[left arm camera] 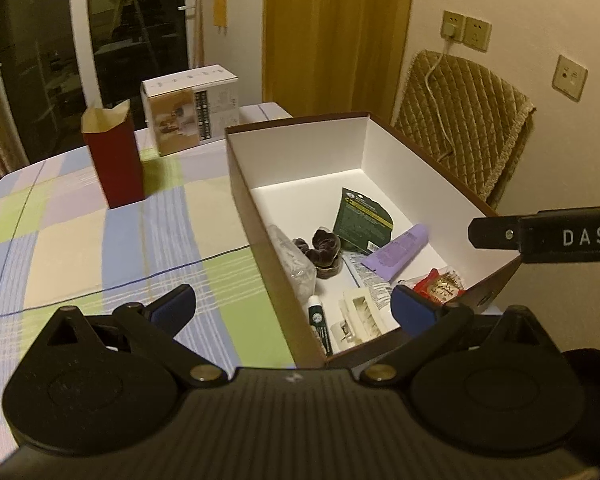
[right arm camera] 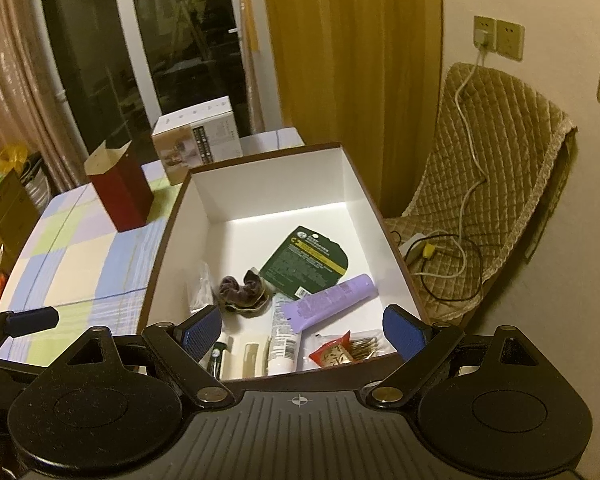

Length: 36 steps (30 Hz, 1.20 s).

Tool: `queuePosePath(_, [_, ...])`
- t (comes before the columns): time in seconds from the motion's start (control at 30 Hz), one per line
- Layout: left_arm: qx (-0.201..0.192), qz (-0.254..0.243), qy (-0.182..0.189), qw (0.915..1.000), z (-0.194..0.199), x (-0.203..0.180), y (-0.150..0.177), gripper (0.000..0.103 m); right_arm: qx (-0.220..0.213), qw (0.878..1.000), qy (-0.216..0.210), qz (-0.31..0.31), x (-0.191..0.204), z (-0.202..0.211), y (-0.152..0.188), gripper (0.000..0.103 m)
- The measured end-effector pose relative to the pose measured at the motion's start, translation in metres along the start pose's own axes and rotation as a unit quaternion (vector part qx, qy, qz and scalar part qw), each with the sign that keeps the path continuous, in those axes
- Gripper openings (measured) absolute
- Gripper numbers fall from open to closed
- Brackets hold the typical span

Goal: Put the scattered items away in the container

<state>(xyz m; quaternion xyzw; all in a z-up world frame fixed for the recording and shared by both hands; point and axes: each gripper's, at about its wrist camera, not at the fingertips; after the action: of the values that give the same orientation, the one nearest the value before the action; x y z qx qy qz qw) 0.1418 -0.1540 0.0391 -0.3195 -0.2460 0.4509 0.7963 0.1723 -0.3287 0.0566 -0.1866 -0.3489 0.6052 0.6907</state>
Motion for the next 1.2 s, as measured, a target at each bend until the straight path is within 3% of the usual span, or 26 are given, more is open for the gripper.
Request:
queuePosePath(0.7, [0.018,0.036,-0.02,0.999,0.073,0.005,0.011,0.102,0.01,0.999,-0.007,0.044,0.032,0.053,0.008,0.093])
queuePosePath(1.2, [0.028,0.035,0.005,0.999,0.096,-0.009,0.0,0.102,0.03,0.998,0.014,0.044,0.026,0.082,-0.001,0.093])
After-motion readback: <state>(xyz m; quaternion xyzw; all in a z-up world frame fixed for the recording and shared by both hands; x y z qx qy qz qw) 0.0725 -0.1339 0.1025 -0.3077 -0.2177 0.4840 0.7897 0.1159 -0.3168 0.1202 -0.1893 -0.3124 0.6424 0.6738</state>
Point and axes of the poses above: each gripper's, at about its wrist camera, not at the fingertips, and z roughly against the way its jaws point, x to its left, y to its underside, and after that the axes turned 11 degrees about -z, right-handed
